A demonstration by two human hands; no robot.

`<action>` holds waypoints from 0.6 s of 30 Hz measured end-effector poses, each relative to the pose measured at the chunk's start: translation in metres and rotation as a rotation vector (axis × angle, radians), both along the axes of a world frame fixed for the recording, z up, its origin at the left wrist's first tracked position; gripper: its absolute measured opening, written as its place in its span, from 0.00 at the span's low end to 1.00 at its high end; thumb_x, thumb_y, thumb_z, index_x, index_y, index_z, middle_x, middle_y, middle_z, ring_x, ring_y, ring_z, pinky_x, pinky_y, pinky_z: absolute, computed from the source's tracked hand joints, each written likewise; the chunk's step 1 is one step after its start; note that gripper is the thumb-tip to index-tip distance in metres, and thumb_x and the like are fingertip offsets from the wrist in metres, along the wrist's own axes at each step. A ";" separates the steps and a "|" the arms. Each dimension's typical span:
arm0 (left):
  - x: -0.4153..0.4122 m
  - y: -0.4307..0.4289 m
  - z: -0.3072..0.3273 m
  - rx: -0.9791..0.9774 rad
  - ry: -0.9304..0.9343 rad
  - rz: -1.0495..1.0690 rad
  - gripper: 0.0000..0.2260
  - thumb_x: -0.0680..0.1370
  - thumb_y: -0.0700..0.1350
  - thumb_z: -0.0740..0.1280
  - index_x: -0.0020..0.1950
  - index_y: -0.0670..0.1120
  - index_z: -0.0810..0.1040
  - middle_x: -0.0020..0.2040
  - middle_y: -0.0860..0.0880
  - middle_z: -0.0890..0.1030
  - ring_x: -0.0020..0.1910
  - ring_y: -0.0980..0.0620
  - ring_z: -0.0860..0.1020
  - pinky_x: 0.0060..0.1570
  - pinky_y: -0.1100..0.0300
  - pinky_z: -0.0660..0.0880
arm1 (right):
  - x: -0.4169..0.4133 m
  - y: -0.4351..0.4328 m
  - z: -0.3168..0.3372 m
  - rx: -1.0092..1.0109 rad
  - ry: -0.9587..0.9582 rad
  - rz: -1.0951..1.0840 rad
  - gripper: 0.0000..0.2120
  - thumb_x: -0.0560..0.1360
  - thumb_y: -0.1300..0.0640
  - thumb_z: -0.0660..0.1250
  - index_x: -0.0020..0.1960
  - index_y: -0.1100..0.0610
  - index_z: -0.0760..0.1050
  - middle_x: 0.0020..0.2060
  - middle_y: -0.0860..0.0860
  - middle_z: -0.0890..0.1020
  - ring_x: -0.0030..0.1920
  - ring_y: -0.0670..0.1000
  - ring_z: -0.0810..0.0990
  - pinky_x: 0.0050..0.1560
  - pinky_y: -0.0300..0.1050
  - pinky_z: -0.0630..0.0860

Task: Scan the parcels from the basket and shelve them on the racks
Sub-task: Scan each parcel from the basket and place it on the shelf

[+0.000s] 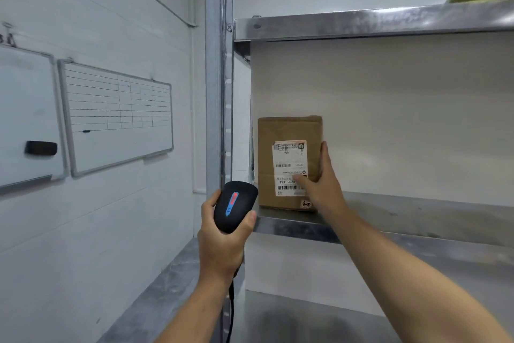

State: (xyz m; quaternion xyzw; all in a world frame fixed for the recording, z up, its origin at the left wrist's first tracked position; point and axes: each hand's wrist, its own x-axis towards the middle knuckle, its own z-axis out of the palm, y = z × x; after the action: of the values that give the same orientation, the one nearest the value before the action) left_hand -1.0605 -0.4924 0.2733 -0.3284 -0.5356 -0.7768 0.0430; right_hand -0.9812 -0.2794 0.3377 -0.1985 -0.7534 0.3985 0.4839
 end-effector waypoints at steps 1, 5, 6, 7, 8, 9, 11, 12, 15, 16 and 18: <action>-0.002 0.001 0.001 -0.002 0.009 -0.002 0.29 0.67 0.51 0.78 0.65 0.59 0.70 0.57 0.57 0.79 0.51 0.63 0.81 0.43 0.65 0.80 | -0.005 0.000 0.000 0.000 -0.007 -0.024 0.48 0.77 0.60 0.72 0.81 0.37 0.43 0.71 0.44 0.73 0.67 0.50 0.76 0.64 0.56 0.79; -0.011 0.007 0.003 -0.027 0.057 -0.014 0.29 0.72 0.42 0.80 0.67 0.56 0.70 0.55 0.57 0.79 0.49 0.66 0.80 0.42 0.70 0.78 | -0.019 0.004 0.002 -0.006 -0.013 -0.088 0.48 0.78 0.60 0.72 0.81 0.37 0.42 0.71 0.45 0.73 0.66 0.51 0.77 0.63 0.54 0.78; -0.012 0.008 0.003 -0.027 0.059 -0.016 0.29 0.72 0.44 0.81 0.67 0.55 0.70 0.55 0.58 0.79 0.49 0.66 0.81 0.42 0.70 0.77 | -0.022 0.006 0.002 -0.007 -0.012 -0.100 0.48 0.78 0.60 0.72 0.81 0.37 0.42 0.71 0.46 0.73 0.66 0.51 0.77 0.63 0.54 0.78; -0.013 0.009 0.004 -0.025 0.059 -0.016 0.30 0.71 0.46 0.81 0.67 0.55 0.70 0.55 0.58 0.79 0.49 0.66 0.81 0.41 0.70 0.77 | -0.024 0.007 0.002 -0.007 -0.012 -0.112 0.47 0.78 0.60 0.72 0.81 0.38 0.43 0.71 0.46 0.74 0.66 0.52 0.77 0.63 0.54 0.78; -0.014 0.010 0.004 -0.028 0.061 -0.015 0.30 0.71 0.46 0.80 0.68 0.54 0.70 0.55 0.57 0.79 0.49 0.65 0.81 0.41 0.70 0.77 | -0.026 0.008 0.001 -0.009 -0.008 -0.121 0.47 0.78 0.60 0.72 0.81 0.38 0.43 0.71 0.46 0.74 0.66 0.52 0.77 0.64 0.54 0.77; -0.016 0.012 0.004 -0.034 0.065 -0.013 0.29 0.72 0.44 0.80 0.68 0.54 0.70 0.55 0.57 0.79 0.50 0.65 0.80 0.41 0.70 0.77 | -0.028 0.009 0.001 -0.009 -0.006 -0.131 0.47 0.78 0.60 0.72 0.81 0.39 0.43 0.72 0.47 0.73 0.67 0.53 0.77 0.64 0.55 0.77; -0.019 0.015 0.004 -0.047 0.078 -0.012 0.29 0.73 0.40 0.79 0.68 0.54 0.70 0.55 0.57 0.79 0.50 0.66 0.80 0.42 0.70 0.77 | -0.033 0.012 0.000 -0.008 -0.004 -0.146 0.47 0.78 0.60 0.72 0.82 0.40 0.44 0.72 0.47 0.72 0.68 0.54 0.76 0.65 0.56 0.77; -0.020 0.016 0.004 -0.051 0.083 -0.011 0.28 0.73 0.39 0.78 0.68 0.54 0.70 0.55 0.57 0.79 0.50 0.66 0.80 0.42 0.70 0.77 | -0.035 0.013 -0.001 -0.007 -0.002 -0.148 0.46 0.78 0.60 0.72 0.82 0.40 0.44 0.73 0.48 0.72 0.69 0.54 0.75 0.66 0.56 0.76; -0.022 0.017 0.005 -0.057 0.089 -0.012 0.28 0.73 0.38 0.78 0.67 0.53 0.70 0.56 0.56 0.79 0.50 0.67 0.80 0.41 0.71 0.77 | -0.040 0.016 -0.002 0.007 -0.006 -0.152 0.46 0.77 0.59 0.72 0.82 0.41 0.45 0.73 0.48 0.71 0.70 0.54 0.74 0.65 0.55 0.76; -0.022 0.017 0.005 -0.058 0.088 -0.014 0.28 0.73 0.38 0.78 0.67 0.53 0.70 0.56 0.56 0.78 0.49 0.67 0.80 0.40 0.72 0.77 | -0.041 0.017 -0.002 0.006 -0.011 -0.150 0.46 0.77 0.59 0.72 0.82 0.41 0.45 0.74 0.48 0.71 0.69 0.53 0.74 0.65 0.55 0.76; -0.023 0.018 0.006 -0.059 0.091 -0.017 0.28 0.73 0.37 0.77 0.67 0.53 0.70 0.56 0.55 0.78 0.49 0.67 0.80 0.39 0.72 0.76 | -0.043 0.019 -0.002 0.008 -0.021 -0.140 0.46 0.78 0.58 0.72 0.82 0.41 0.44 0.73 0.48 0.70 0.69 0.53 0.74 0.65 0.54 0.76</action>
State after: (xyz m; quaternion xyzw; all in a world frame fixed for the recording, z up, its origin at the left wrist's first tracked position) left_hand -1.0838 -0.4747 0.2789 -0.3690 -0.5529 -0.7454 0.0508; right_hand -1.0238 -0.2602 0.3359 -0.2527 -0.7443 0.3585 0.5036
